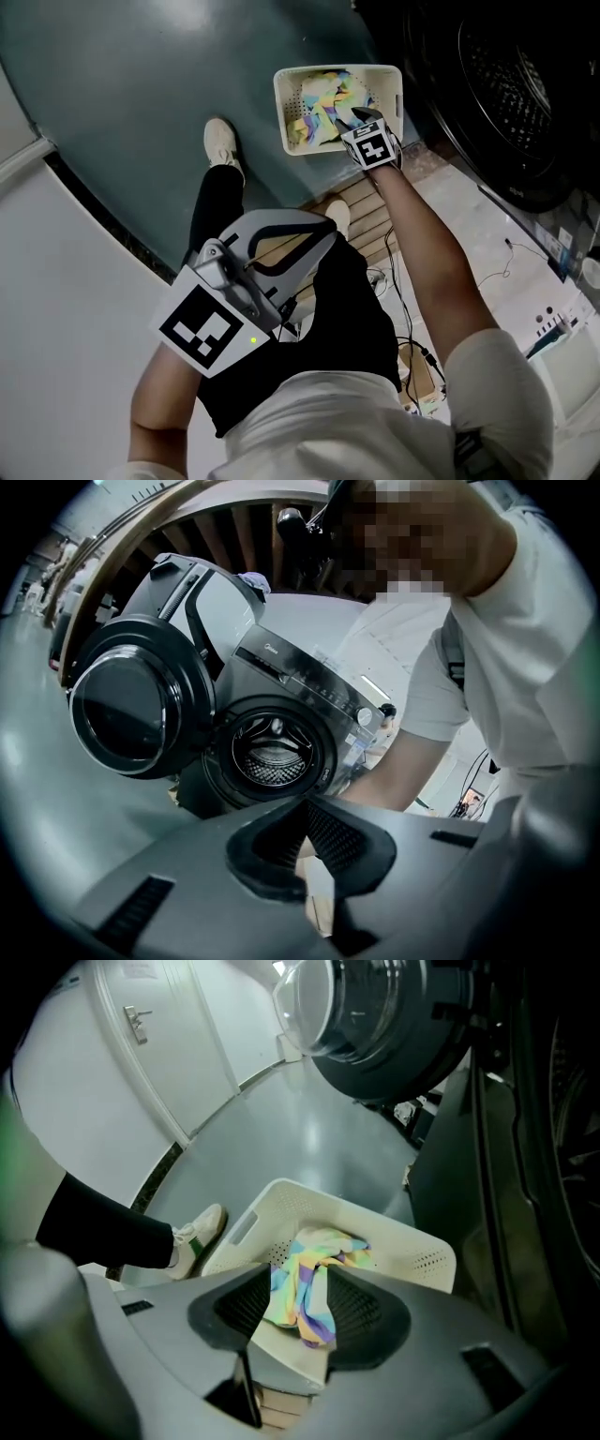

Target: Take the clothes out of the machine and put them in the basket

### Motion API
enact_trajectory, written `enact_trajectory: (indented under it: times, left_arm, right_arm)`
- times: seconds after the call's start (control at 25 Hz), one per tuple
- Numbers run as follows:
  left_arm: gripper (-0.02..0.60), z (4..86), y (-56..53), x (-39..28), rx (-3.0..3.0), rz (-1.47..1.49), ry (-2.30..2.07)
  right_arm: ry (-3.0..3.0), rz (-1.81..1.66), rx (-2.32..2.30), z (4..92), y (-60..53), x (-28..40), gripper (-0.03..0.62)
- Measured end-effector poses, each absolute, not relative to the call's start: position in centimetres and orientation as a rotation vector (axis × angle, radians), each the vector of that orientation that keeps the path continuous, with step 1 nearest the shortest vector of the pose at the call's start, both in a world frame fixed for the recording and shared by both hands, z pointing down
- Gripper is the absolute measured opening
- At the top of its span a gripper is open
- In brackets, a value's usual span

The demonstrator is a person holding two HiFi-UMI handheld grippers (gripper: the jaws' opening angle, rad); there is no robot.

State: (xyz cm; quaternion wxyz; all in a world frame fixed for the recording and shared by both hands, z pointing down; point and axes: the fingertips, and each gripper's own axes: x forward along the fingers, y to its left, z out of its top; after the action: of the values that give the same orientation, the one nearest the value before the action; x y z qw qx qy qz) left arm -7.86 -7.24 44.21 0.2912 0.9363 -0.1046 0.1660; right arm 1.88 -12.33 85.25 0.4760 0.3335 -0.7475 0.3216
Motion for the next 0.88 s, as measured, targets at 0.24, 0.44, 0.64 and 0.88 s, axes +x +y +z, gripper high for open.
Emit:
enact_trajectory:
  times: [0.24, 0.44, 0.64, 0.88]
  left_arm:
    - [-0.003, 38.7, -4.6, -5.4, 2.529, 0.41, -0.318]
    - [-0.003, 34.7, -1.6, -2.9, 2.575, 0.386, -0.346]
    - [-0.003, 30.8, 1.9, -0.3, 2.594, 0.373, -0.36]
    - [-0.003, 26.4, 6.0, 2.9, 2.614, 0.367, -0.355]
  right_arm:
    - [-1.897, 0.764, 0.827, 77.5, -10.7, 2.7, 0.189]
    - [-1.988, 0.72, 0.83, 70.7, -9.3, 3.6, 0.189]
    - [-2.084, 0.731, 0.828, 63.3, -6.4, 4.2, 0.186]
    - [-2.183, 0.725, 0.85, 54.7, -2.5, 6.1, 0.175]
